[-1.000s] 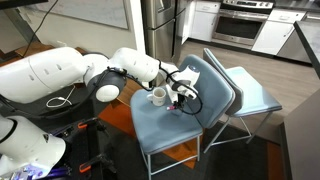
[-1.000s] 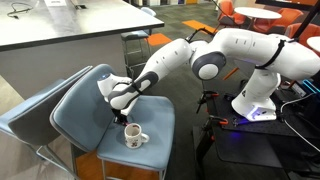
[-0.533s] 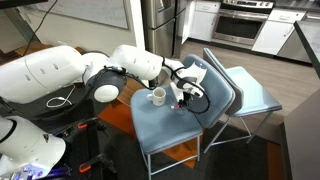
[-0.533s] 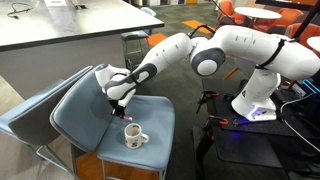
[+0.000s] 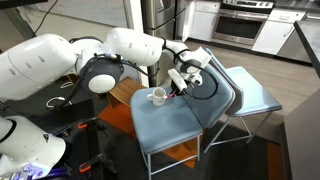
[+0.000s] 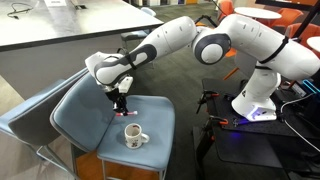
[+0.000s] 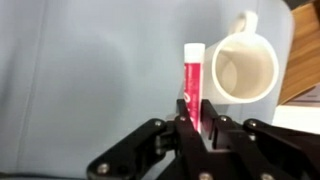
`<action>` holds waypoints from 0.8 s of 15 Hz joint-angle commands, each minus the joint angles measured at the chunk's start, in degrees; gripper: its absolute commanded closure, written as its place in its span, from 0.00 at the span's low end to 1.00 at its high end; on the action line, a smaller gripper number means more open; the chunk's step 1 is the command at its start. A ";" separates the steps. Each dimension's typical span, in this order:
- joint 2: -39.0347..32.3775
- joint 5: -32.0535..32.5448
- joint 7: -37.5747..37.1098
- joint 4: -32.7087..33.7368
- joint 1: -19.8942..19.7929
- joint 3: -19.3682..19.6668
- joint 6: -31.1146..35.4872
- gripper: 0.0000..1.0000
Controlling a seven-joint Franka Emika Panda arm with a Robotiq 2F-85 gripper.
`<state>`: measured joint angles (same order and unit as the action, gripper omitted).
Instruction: Put the marker in the mug
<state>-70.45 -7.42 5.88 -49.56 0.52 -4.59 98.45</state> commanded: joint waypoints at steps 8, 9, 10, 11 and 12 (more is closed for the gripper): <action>9.12 5.26 11.11 -10.50 4.43 -1.04 5.02 0.95; 10.08 4.73 13.15 -12.42 4.49 -1.83 8.56 0.95; 10.86 4.13 14.70 -14.20 4.47 -2.59 11.74 0.95; 12.18 3.62 16.77 -16.91 4.25 -3.56 15.41 0.95; 13.35 2.91 19.24 -19.58 3.64 -4.93 18.77 0.95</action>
<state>-62.93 -3.32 19.04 -58.69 5.80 -7.06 108.66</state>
